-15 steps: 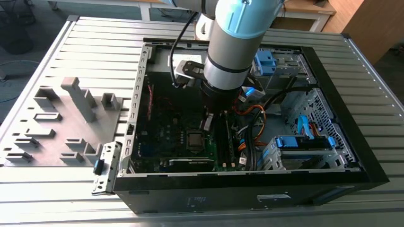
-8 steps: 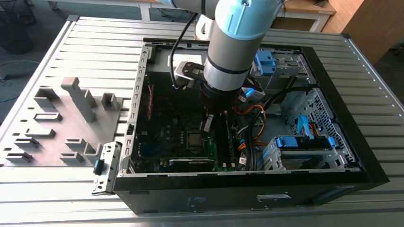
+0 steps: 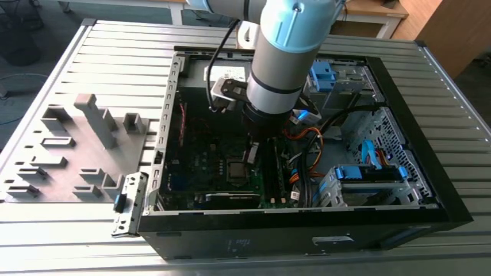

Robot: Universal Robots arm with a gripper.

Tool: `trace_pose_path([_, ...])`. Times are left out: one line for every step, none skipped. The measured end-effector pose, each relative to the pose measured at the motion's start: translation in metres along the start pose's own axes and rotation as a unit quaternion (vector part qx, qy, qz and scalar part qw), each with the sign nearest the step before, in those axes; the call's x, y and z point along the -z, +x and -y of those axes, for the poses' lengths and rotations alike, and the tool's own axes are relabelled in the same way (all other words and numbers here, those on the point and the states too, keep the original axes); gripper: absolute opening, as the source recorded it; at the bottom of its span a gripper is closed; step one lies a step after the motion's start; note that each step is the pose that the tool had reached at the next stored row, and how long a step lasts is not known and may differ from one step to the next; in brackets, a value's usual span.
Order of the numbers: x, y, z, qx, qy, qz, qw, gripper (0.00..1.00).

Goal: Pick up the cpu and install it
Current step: 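Install the first cpu locking lever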

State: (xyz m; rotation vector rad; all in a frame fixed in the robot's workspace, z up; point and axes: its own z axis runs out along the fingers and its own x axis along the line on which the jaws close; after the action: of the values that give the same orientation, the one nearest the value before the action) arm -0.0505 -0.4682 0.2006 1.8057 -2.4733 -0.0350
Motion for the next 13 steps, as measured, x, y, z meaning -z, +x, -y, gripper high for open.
trace_pose_path([-0.0007,0.0004,0.0001,0.001,0.0001,-0.0003,1.00000,0.11])
trace_pose_path([-0.0015,0.0007,0.0002,0.001,0.0003,-0.0007,1.00000,0.11])
trace_pose_path([-0.0024,0.0010,0.0003,0.002,0.0004,-0.0012,1.00000,0.11])
trace_pose_path([-0.0031,0.0012,0.0003,0.002,0.0005,-0.0017,1.00000,0.11])
trace_pose_path([-0.0038,0.0015,0.0004,0.003,0.0007,-0.0022,0.99999,0.11])
trace_pose_path([-0.0045,0.0016,0.0005,0.004,0.0009,-0.0027,0.99999,0.11])
trace_pose_path([-0.0050,0.0018,0.0004,0.004,0.0011,-0.0032,0.99999,0.11])
trace_pose_path([-0.0052,0.0019,0.0003,0.005,0.0013,-0.0037,0.99998,0.11])
trace_pose_path([-0.0053,0.0019,0.0001,0.005,0.0013,-0.0039,0.99998,0.11])
trace_pose_path([-0.0054,0.0021,0.0000,0.005,0.0013,-0.0039,0.99998,0.11])
trace_pose_path([-0.0056,0.0024,0.0000,0.006,0.0014,-0.0037,0.99998,0.11])
trace_pose_path([-0.0056,0.0030,0.0001,0.006,0.0013,-0.0036,0.99998,0.11])
trace_pose_path([-0.0057,0.0038,0.0003,0.006,0.0014,-0.0037,0.99997,0.11])
